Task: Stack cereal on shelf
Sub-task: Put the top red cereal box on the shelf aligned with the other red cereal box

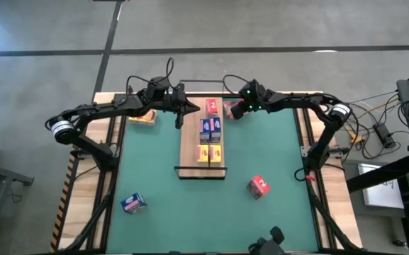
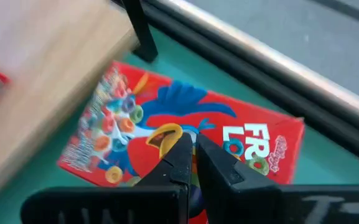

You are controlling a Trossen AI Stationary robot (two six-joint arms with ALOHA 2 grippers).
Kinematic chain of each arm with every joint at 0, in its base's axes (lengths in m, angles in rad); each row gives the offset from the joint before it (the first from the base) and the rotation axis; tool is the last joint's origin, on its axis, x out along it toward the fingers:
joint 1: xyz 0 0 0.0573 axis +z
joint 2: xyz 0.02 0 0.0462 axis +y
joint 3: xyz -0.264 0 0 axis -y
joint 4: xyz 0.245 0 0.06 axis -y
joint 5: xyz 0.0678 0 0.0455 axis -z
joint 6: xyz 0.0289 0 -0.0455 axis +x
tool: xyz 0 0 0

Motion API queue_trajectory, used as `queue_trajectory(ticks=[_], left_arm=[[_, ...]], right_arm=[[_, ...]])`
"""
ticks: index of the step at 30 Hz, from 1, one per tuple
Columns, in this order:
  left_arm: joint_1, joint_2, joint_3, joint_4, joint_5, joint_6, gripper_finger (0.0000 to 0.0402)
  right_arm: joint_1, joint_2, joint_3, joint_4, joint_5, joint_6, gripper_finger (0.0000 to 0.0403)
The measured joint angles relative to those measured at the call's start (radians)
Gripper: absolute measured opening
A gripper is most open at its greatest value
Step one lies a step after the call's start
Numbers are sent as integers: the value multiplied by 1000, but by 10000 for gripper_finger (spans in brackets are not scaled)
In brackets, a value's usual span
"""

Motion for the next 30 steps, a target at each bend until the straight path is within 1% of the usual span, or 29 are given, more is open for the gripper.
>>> queue_trajectory(ticks=[3, 8, 16, 20, 25, 30], left_arm=[[0, 0, 0, 0, 0, 0, 0], [-2, 0, 0, 1, 0, -6, 0], [-16, -9, 0, 8, 0, -15, 0], [-37, -42, 0, 9, 0, -15, 0], [-72, -99, 0, 7, -1, -15, 0], [-114, -156, 0, -18, -3, -15, 0]], right_arm=[[0, 8, 3, -32, -1, 0, 13], [2, -12, 5, -167, -16, -2, 13], [38, -77, 2, -345, -167, 38, 13], [94, -103, 1, -461, -222, 77, 13], [199, -136, 0, -602, -225, 132, 13], [297, -228, -4, -659, -218, 187, 13]])
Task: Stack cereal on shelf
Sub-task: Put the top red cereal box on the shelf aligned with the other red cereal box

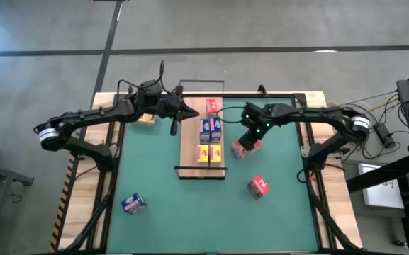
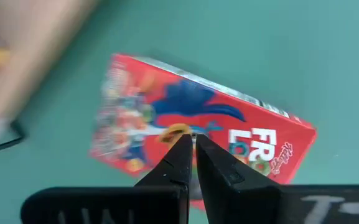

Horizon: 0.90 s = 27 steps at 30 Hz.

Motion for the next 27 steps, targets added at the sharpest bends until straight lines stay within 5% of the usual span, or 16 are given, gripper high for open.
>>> queue_trajectory(ticks=[11, 17, 27], left_arm=[[-166, -58, 0, -13, -5, 0, 0], [-286, -56, 0, -15, -157, -8, 0], [-468, -56, 0, -14, -310, -45, 0]], right_arm=[[45, -306, -89, -68, 10, -6, 13], [46, -438, -243, 59, 95, -56, 13], [100, -560, -406, 252, 89, -7, 13]])
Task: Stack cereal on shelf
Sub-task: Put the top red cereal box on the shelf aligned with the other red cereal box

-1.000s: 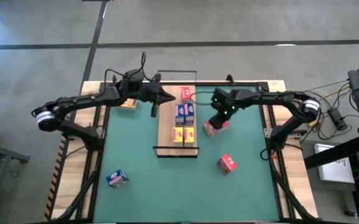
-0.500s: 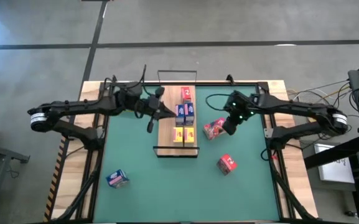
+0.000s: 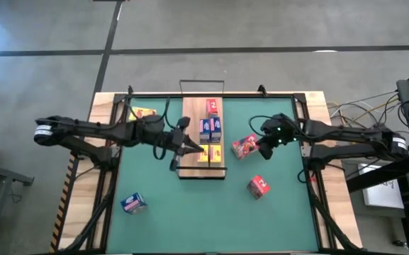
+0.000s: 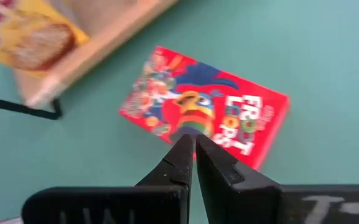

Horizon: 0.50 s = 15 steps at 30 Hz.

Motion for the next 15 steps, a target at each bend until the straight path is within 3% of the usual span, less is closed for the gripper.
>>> queue_trajectory(ticks=[6, 15], left_arm=[[-99, 0, 0, 0, -22, -30, 0], [-289, 1, -45, 52, -275, -101, 0]], right_arm=[[101, -109, -1, 1, 4, 82, 13], [294, -185, 13, 2, 159, 198, 13]])
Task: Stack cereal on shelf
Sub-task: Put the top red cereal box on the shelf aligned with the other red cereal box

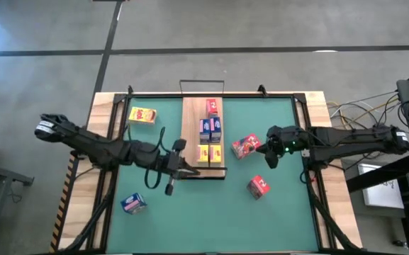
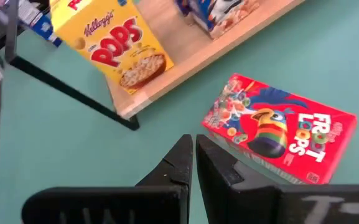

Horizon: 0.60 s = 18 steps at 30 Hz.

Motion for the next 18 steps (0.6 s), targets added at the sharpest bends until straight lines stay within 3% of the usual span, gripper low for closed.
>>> queue_trajectory(ticks=[8, 18], left_arm=[[-97, 0, -30, 40, -89, -26, 0], [-109, 81, -30, 76, -91, -24, 0]], right_arm=[[96, 40, -59, -1, 463, 171, 13], [157, 92, -61, 7, 459, 216, 13]])
